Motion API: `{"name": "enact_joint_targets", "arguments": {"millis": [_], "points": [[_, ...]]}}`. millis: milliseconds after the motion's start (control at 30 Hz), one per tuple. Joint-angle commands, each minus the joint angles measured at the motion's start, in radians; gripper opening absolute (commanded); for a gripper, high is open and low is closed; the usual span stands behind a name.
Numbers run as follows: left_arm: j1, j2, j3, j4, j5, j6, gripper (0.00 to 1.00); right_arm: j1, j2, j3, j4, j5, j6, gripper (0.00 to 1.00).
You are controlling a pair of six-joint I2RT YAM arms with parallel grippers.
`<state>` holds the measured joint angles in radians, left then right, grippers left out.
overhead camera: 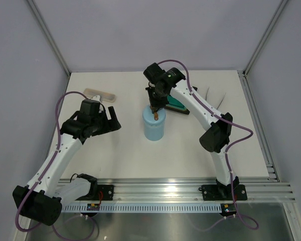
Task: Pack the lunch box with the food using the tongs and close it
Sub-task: Close the box lid on the packing box.
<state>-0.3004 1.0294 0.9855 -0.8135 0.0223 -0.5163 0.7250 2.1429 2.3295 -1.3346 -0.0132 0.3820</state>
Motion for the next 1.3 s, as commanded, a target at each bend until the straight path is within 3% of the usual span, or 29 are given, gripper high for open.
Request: {"name": "enact_joint_targets", "arguments": {"millis": [0,1267], "points": [[0.006,0.000,-0.007,0.043,-0.001,-0.001,0.86,0.008,-0.015,-0.002,-0.011,-0.007,-0.014,0.00],[0.009,0.008,-0.024,0.053,0.025,0.002,0.86,0.008,-0.089,0.030,-0.012,-0.011,0.000,0.00]]}}
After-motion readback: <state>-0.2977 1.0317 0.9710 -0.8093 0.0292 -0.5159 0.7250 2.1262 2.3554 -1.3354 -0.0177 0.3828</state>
